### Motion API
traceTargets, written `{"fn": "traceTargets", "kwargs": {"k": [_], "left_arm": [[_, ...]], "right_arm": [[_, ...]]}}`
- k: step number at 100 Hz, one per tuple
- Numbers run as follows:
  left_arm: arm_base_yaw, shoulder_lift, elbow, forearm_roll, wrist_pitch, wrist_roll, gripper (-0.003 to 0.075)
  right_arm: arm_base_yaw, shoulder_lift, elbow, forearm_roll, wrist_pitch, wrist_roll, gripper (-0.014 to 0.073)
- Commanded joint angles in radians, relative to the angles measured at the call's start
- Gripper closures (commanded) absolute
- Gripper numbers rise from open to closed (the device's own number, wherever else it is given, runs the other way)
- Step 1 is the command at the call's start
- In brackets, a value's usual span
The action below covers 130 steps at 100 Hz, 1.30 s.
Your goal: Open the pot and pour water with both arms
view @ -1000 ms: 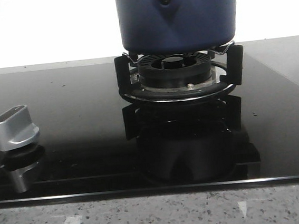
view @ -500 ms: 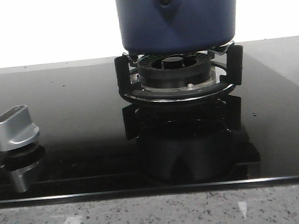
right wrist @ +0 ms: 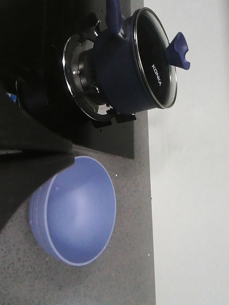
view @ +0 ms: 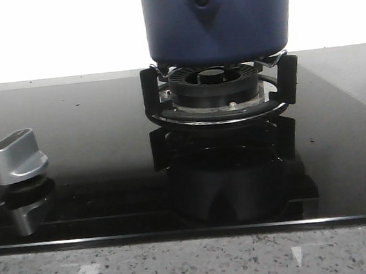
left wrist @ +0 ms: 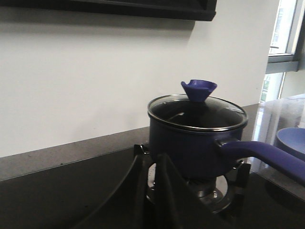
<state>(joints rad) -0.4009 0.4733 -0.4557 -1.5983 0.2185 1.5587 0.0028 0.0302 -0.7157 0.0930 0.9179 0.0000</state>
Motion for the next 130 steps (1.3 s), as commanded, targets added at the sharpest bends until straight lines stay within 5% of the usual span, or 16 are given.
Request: {"fn": "traceTargets", "kwargs": {"k": [1, 43, 106, 118, 130], "left_arm": [[-0.002, 0.003, -0.029, -0.024, 0.047, -0.009, 0.074], [-0.005, 0.003, -0.029, -0.024, 0.055, -0.009, 0.074], [-0.005, 0.018, -0.011, 0.074, -0.117, 0.032, 0.0741], [-0.005, 0.018, -0.007, 0.452, -0.17, -0.303, 0.074], [-0.005, 0.018, 0.022, 1.206, -0.246, -1.094, 0.074]], "right_arm": [[0.003, 0.017, -0.018, -0.009, -0.072, -0.008, 0.0662], [0.003, 0.017, -0.018, -0.009, -0.072, -0.008, 0.0662], [0.003, 0.017, -0.018, -0.009, -0.072, -0.008, 0.0662], [0.003, 0.017, -0.018, -0.009, -0.072, -0.008, 0.0662], [0.003, 0.017, -0.018, -0.009, -0.072, -0.008, 0.0662]]}}
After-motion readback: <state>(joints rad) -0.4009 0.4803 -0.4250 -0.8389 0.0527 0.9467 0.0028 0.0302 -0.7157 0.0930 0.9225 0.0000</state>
